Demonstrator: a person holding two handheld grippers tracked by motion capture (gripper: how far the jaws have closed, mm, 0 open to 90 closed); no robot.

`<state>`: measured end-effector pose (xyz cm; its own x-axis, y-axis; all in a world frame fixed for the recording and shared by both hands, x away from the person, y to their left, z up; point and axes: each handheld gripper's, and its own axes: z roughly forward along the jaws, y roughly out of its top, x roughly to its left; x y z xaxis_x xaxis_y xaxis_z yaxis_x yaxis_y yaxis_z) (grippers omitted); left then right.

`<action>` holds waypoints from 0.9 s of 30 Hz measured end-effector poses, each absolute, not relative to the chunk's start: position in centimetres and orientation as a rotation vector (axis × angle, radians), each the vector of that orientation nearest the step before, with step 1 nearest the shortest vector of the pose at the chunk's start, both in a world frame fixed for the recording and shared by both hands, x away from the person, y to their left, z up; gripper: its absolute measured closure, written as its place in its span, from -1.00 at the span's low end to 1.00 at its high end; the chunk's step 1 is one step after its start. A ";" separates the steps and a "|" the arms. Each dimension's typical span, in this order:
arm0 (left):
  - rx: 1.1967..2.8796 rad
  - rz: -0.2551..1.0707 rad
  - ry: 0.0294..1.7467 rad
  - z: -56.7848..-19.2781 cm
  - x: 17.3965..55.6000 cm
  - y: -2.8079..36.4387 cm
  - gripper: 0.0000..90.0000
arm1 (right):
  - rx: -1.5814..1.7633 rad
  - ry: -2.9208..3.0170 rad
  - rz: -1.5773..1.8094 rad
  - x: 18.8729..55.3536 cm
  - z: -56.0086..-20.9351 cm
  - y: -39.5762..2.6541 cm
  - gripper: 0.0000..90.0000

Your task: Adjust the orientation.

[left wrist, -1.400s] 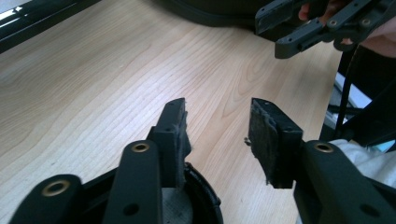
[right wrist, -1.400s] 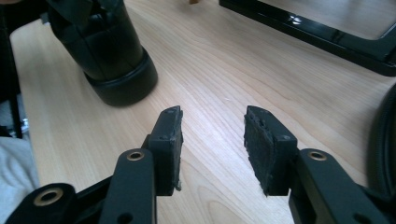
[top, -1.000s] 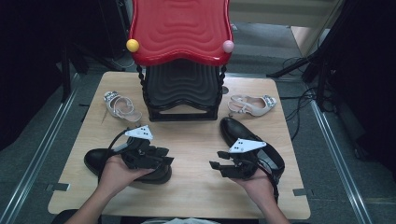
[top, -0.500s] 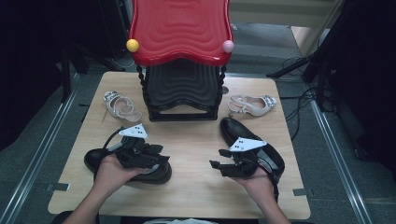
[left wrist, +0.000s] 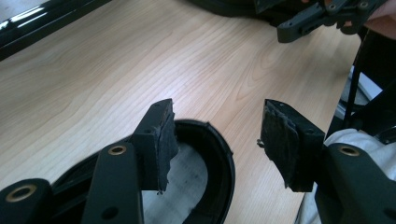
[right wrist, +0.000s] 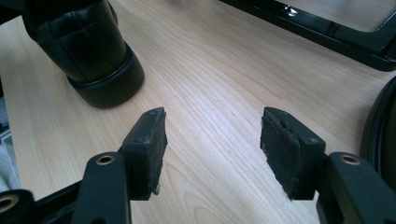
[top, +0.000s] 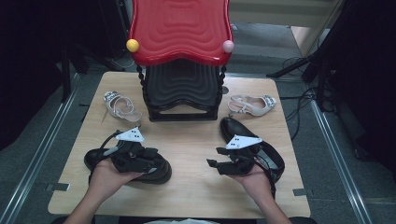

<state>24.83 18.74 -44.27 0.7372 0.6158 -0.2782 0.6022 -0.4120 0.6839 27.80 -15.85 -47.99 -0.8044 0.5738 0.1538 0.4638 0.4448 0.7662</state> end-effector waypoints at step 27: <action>2.231 -0.047 0.980 -46.8 24.0 17.7 0.43 | 0.915 2.581 1.301 29.0 -47.9 -14.4 -0.09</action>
<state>24.02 17.70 -46.85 0.7147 0.6359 -0.2913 0.6607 -0.4772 0.5795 28.95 -14.38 -47.90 -0.8124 0.5591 0.1653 0.4654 0.4511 0.7616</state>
